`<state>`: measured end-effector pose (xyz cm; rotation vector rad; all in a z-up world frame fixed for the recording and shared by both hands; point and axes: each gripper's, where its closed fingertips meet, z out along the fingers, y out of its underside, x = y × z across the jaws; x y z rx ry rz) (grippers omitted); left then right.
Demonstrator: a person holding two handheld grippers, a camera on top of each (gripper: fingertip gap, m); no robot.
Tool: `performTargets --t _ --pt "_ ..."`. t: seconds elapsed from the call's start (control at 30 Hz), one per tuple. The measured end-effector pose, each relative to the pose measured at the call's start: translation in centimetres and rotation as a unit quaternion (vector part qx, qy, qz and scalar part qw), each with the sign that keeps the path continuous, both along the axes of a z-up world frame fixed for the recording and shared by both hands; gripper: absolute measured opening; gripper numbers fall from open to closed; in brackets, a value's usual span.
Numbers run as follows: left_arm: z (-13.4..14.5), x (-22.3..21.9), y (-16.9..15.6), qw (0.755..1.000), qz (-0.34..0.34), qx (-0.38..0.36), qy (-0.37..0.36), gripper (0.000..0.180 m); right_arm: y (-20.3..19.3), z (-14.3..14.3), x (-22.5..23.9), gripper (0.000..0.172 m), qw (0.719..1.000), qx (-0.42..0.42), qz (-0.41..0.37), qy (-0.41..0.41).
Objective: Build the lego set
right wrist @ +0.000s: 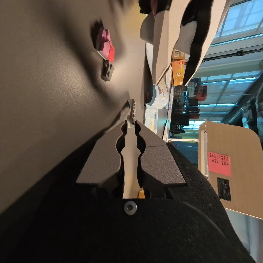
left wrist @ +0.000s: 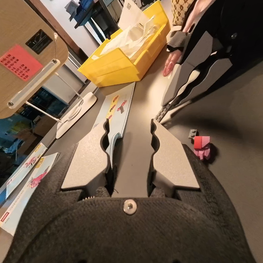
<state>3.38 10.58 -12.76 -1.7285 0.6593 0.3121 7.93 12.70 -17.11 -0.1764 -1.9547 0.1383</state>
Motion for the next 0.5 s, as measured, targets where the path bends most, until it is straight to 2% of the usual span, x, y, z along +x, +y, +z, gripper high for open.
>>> performTargets --t 0.23,0.37,0.43,0.5 --pt "-0.5 0.0 0.1 1.000 0.000 -0.015 -0.004 0.057 0.3 0.2 0.5 0.025 0.999 -0.027 -0.011 -0.013" --pt "-0.5 -0.1 0.1 1.000 0.002 -0.017 -0.011 0.056 2.0 0.5 1.0 0.035 0.997 -0.051 -0.045 -0.020" --pt "-0.4 0.0 0.1 1.000 -0.002 -0.015 -0.018 0.056 3.3 1.9 0.6 0.036 0.993 -0.090 -0.074 0.017" --pt "-0.5 0.5 -0.1 0.999 -0.024 -0.015 -0.025 0.052 5.5 5.0 -0.2 0.025 0.973 -0.156 -0.116 0.123"
